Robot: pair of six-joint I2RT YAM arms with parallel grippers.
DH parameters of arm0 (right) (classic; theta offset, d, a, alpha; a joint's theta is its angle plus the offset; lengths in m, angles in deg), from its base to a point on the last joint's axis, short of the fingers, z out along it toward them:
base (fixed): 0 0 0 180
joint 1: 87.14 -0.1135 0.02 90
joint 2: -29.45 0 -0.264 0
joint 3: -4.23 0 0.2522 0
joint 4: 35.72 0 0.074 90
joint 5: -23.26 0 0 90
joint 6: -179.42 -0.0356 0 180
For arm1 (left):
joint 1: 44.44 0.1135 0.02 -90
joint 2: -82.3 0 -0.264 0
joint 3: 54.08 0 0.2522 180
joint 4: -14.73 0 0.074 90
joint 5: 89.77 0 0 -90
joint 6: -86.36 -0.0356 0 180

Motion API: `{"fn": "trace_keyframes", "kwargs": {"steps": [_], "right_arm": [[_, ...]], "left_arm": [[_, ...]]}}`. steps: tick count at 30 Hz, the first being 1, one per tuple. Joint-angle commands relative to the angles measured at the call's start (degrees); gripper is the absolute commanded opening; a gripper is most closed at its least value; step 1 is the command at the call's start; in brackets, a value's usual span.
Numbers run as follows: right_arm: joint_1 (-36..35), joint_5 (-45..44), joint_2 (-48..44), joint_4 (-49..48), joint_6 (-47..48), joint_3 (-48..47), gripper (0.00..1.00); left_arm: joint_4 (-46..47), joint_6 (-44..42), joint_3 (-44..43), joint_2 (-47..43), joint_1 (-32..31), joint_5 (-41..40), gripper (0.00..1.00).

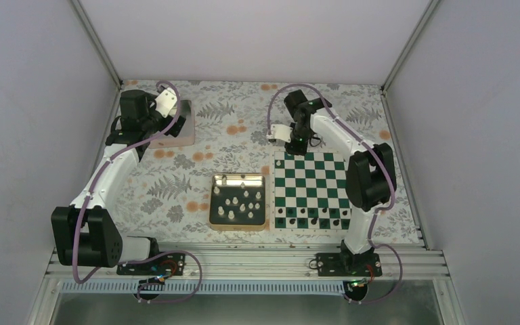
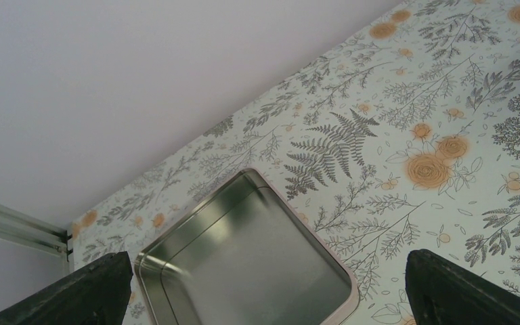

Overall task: Set up the chess pieces on the board
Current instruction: Place the chess piece on the chessboard.

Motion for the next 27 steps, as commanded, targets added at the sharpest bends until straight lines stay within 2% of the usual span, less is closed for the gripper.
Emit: {"fn": "trace_keyframes", "kwargs": {"steps": [1,11,27], "right_arm": [[0.65,0.91,1.46,-2.13,0.96,2.72,0.04],[0.87,1.41,6.72,-4.45,0.43,2.73,0.04],[2.32,1.06,10.07,-6.02,0.47,3.89,0.05]], "left_arm": [[-0.13,-0.51,-0.84,0.05,0.22,1.68,1.0],[-0.09,-0.51,-0.51,-0.38,0.22,1.17,1.0],[-0.32,-0.57,-0.61,0.01,0.22,1.16,1.0]]}}
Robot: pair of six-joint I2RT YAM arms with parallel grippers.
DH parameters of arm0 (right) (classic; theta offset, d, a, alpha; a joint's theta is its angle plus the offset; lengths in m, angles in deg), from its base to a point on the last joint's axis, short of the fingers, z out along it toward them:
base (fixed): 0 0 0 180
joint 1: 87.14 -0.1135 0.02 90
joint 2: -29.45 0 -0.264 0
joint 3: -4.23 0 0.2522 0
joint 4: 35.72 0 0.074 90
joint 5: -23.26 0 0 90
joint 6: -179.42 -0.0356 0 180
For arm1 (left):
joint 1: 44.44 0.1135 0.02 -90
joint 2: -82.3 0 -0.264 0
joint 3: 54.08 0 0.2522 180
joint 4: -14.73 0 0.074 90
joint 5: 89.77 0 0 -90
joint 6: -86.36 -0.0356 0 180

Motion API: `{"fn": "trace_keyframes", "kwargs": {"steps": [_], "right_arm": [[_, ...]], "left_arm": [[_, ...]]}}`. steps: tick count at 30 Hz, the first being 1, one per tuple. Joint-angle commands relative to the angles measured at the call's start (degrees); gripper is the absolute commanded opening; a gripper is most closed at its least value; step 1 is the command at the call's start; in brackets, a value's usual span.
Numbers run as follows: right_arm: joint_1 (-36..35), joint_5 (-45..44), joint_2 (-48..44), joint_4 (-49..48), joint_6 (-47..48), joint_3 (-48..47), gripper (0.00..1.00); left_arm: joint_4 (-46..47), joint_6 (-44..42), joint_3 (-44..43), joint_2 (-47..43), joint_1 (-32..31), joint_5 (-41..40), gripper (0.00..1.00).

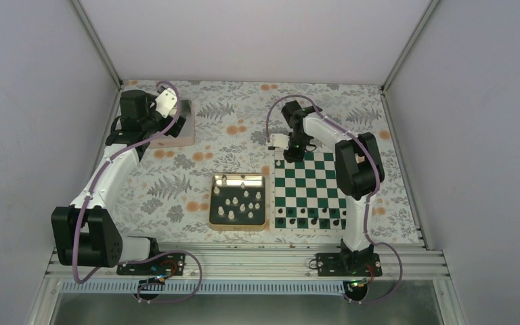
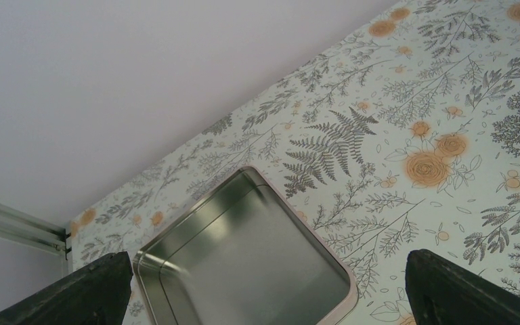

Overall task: Set up the chess pieces on the board
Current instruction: Place the chess piece on the chessboard.

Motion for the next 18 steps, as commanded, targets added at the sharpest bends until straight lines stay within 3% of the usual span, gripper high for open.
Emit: {"fn": "trace_keyframes", "kwargs": {"steps": [1,18], "right_arm": [[0.65,1.06,1.74,-0.42,0.58,0.47,0.05],[1.1,1.72,2.09,0.01,0.14,0.88,0.15]], "left_arm": [[-0.01,-0.54,-0.57,-0.01,0.22,1.16,1.0],[-0.09,-0.64,-0.48,0.0,0.2,1.65,1.0]]}}
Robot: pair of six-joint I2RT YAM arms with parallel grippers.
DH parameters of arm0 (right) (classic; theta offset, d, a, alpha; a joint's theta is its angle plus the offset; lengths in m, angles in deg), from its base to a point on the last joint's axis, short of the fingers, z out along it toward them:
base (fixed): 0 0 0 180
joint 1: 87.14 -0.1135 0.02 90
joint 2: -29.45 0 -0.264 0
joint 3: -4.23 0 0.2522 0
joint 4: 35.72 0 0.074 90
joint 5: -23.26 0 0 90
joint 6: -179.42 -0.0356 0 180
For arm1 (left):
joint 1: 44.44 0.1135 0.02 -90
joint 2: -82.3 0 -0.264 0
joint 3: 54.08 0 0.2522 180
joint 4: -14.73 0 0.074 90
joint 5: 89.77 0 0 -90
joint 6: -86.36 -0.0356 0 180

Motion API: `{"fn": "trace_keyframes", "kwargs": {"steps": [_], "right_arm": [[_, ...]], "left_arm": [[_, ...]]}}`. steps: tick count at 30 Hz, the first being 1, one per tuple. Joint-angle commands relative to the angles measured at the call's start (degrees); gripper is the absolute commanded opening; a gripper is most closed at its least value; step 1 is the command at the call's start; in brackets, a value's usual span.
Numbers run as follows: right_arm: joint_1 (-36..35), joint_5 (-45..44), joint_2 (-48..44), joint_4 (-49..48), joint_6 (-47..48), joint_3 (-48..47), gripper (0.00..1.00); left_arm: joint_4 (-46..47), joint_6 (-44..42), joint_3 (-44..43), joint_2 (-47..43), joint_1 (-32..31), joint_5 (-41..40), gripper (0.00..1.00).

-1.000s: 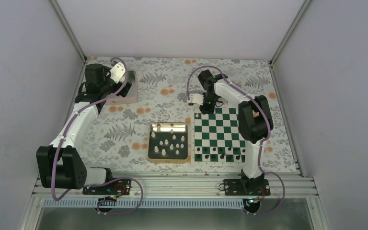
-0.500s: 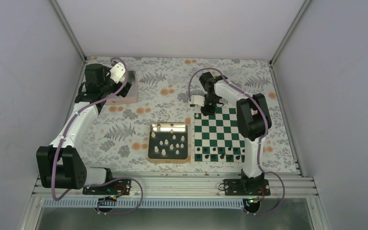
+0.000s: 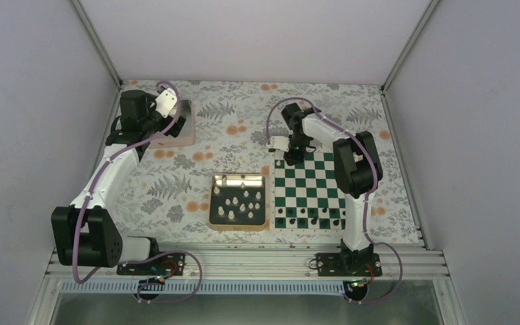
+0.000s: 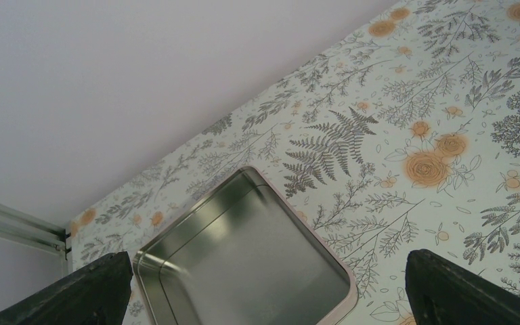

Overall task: Set up the chess pieces on the board
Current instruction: Place the chess piece on the chessboard.

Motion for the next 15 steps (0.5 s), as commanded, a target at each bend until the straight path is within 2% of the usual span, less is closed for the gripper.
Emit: {"fn": "trace_keyframes", "kwargs": {"steps": [1,4,9,15], "right_arm": [[0.66,1.65,-0.2,0.49,0.14,-0.1,0.16],[0.6,1.36,-1.67,1.49,-0.41,-1.78,0.21],[-0.58,1.1,-5.37,3.81,-0.87,-5.5,0.23],[-8.16,-0.32,-6.57,6.9,-2.14,-9.65,0.23]], "left_arm": [[-0.13,-0.66,-0.52,-0.02,0.23,1.58,1.0],[-0.14,-0.66,-0.46,-0.1,0.22,1.62,1.0],[-0.1,-0.66,-0.57,-0.29,0.24,1.51,1.0],[-0.31,-0.74,-0.65,-0.36,0.23,1.49,1.0]]}}
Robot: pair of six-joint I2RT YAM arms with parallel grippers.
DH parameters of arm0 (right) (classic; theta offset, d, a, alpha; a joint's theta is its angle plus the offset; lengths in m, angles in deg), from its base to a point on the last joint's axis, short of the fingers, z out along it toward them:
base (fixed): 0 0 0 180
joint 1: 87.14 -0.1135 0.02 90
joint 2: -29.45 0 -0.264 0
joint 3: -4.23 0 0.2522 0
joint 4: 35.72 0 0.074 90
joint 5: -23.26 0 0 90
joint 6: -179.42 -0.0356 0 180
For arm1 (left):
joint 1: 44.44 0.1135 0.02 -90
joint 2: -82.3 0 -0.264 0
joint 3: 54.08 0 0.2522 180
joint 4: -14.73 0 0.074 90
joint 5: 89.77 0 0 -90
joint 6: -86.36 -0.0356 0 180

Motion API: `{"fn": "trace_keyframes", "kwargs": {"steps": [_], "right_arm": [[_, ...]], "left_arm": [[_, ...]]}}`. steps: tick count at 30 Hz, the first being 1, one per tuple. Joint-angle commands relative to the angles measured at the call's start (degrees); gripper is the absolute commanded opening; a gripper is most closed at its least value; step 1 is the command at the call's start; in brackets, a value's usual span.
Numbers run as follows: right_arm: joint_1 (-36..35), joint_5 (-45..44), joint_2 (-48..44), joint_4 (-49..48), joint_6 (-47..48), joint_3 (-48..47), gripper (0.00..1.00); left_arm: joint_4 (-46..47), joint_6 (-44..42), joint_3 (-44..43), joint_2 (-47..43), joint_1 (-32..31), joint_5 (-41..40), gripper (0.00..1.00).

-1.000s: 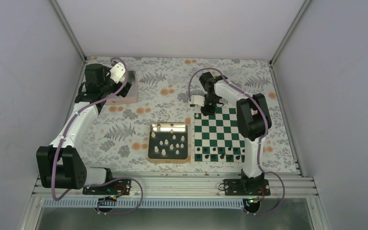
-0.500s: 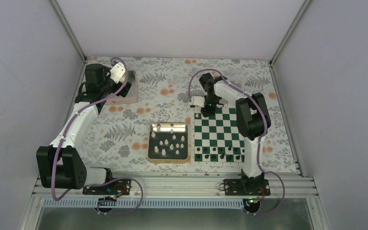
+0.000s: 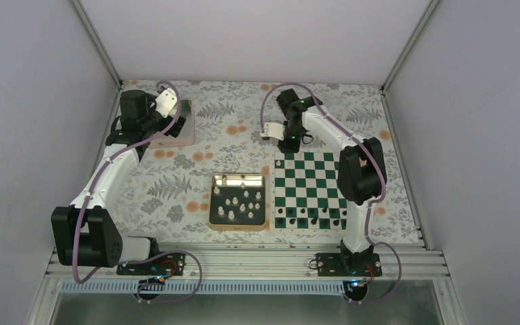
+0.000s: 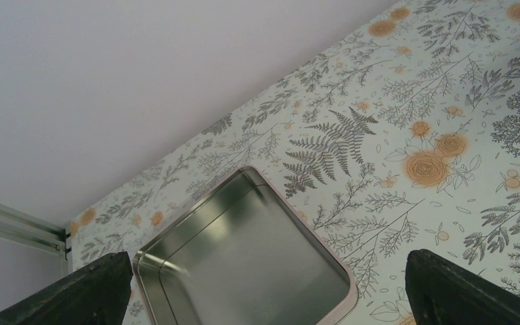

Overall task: Set up the chess pieces on the board
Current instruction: Place the chess piece on the chessboard, then pick up the chess piece from the storage box.

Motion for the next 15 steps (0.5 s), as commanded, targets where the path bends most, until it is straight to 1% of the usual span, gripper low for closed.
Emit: {"fn": "trace_keyframes", "kwargs": {"steps": [1,5,9,15], "right_arm": [[-7.71,-0.11,-2.51,3.18,-1.65,-3.45,0.23],[-15.28,1.28,-2.46,4.14,-2.11,-4.77,0.23],[-21.16,3.07,-1.27,4.95,-2.38,-4.92,0.23],[-25.43,3.64,1.11,3.76,-2.85,-1.86,0.23]], "left_arm": [[-0.33,-0.82,-0.73,-0.38,0.22,1.48,1.0],[-0.42,-0.97,-0.47,-0.73,0.24,1.41,1.0],[-0.42,-1.01,-0.37,-0.81,0.24,1.56,1.0],[-0.41,-0.93,-0.36,-1.15,0.3,1.68,1.0]]}}
